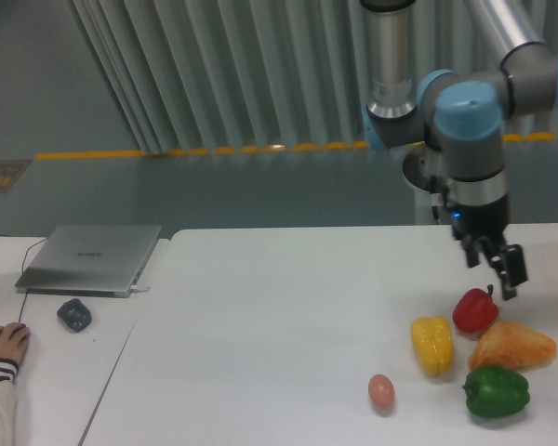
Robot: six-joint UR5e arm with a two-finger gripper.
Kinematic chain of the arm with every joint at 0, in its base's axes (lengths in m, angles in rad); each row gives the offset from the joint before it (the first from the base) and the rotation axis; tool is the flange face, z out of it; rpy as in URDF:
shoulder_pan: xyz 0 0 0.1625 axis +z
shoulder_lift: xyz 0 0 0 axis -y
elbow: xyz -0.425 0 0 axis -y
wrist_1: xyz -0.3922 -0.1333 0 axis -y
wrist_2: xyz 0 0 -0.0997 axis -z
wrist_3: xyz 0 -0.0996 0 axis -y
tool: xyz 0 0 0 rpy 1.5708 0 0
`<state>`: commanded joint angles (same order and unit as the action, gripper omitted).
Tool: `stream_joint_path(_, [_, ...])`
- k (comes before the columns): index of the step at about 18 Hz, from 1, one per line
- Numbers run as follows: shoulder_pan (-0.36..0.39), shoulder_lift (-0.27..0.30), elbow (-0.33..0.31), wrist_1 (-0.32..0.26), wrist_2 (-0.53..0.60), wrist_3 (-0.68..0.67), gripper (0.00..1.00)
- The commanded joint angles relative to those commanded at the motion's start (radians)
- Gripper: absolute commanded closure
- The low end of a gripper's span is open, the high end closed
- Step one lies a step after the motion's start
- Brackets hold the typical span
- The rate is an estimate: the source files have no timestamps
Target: Place the yellow pepper on the table
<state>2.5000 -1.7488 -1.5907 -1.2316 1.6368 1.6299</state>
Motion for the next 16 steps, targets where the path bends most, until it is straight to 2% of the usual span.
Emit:
stream_joint_path(3, [0.101,-0.009,0.000,-0.025,-0.044,0.201,0.00])
stream_joint_path(5, [0.143,-0.017,-0.002,-0.026,-0.077,0.261,0.00])
stream_joint_path(9, [0.164,-0.057,-0.003,-0.034,-0.074,0.265,0.00])
stream_joint_path(16, [0.171,-0.061,-0.006,-0.034,-0.074,0.269,0.00])
